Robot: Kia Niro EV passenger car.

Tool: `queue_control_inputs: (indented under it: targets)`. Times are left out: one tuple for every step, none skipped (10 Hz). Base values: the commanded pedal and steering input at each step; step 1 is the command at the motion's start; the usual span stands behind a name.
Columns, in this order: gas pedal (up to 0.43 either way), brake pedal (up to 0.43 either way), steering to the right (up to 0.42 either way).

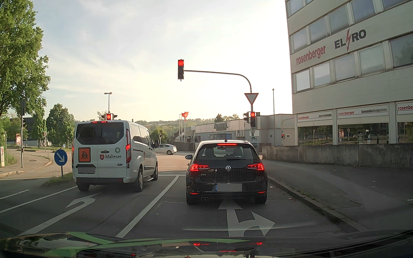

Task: Follow the waypoints while adhering to traffic rules and regulations

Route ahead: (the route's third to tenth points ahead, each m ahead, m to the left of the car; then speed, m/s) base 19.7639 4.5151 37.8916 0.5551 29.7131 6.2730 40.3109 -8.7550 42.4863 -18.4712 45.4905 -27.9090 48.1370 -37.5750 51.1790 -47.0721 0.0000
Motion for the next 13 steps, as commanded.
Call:
queue_control_inputs:
  targets:
    - [0.0, 0.549, -0.021]
    - [0.0, 0.543, -0.021]
    - [0.0, 0.543, -0.021]
    - [0.0, 0.543, -0.021]
    - [0.0, 0.543, -0.021]
    - [0.0, 0.549, -0.021]
    - [0.0, 0.549, -0.021]
    - [0.0, 0.549, -0.021]
    - [0.0, 0.543, -0.021]
    - [0.0, 0.543, -0.021]
    - [0.0, 0.543, -0.021]
    - [0.0, 0.549, -0.021]
    - [0.0, 0.543, -0.021]
